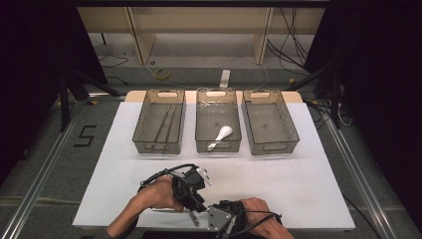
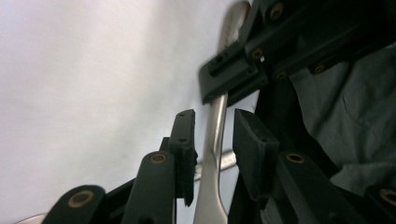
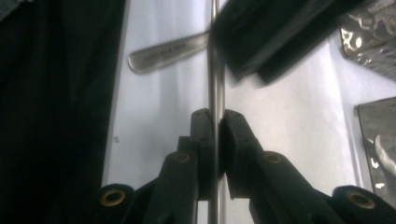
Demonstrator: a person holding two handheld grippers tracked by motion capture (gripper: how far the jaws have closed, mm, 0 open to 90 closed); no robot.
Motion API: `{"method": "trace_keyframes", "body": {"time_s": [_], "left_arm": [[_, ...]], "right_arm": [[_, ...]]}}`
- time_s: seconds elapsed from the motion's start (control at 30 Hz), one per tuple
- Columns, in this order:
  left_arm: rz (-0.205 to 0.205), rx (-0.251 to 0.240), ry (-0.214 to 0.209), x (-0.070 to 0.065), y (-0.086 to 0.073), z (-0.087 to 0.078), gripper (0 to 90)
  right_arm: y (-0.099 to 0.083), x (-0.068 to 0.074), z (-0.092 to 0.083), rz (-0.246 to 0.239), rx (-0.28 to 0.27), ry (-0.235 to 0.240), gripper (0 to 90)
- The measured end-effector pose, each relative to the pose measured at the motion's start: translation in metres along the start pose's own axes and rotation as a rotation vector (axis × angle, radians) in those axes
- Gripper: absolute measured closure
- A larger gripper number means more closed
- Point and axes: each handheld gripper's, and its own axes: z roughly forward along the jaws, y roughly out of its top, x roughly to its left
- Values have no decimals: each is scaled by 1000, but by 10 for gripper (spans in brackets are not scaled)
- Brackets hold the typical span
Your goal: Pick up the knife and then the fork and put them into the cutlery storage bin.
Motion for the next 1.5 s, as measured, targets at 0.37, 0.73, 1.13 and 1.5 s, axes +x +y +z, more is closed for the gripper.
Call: {"method": "trace_keyframes", "body": {"time_s": [0.37,0.73,1.13,1.5], "left_arm": [[-66,-294,176,9,-12,-48,314],[-82,-418,269,13,-32,-55,203],[-82,-473,299,14,-50,-44,173],[-151,-555,336,18,-66,-39,165]], "right_arm": [[-23,-22,-13,143,31,-84,845],[-57,-48,-28,296,72,-182,845],[-88,-75,-49,537,13,-243,846],[-111,-111,-69,762,-65,-282,845]]}}
